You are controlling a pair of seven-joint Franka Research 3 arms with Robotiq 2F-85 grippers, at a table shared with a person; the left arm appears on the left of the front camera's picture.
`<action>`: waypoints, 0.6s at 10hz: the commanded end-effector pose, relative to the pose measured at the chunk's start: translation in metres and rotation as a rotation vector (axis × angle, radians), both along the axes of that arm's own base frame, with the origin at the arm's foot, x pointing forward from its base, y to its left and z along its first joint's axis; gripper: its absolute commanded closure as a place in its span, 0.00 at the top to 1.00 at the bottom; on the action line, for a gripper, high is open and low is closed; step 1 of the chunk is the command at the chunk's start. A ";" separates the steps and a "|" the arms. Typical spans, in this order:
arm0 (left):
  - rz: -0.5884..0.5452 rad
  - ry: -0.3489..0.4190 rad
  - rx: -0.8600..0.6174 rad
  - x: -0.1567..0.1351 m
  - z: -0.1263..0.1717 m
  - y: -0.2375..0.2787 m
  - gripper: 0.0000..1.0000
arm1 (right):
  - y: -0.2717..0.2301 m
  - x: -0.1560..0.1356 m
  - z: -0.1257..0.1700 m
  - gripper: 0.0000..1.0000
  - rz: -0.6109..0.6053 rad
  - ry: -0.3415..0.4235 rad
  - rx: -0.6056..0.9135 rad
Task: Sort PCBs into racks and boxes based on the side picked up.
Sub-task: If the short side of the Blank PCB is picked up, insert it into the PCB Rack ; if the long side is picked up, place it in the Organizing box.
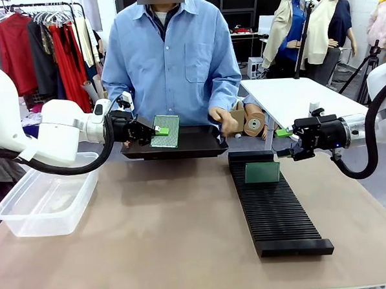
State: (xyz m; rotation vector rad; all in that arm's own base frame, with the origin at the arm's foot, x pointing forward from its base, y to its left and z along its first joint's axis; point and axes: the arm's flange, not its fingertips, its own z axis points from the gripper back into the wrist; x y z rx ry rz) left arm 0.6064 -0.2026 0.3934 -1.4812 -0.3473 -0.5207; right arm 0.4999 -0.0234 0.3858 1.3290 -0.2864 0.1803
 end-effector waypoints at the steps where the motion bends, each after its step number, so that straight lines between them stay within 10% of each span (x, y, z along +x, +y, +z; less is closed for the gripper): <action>1: -0.001 -0.006 -0.003 0.000 0.001 0.000 0.00 | 0.000 0.001 0.002 1.00 -0.003 -0.004 0.004; 6: 0.013 -0.002 -0.027 0.003 0.001 0.014 0.00 | 0.000 0.001 0.002 1.00 -0.003 -0.004 0.004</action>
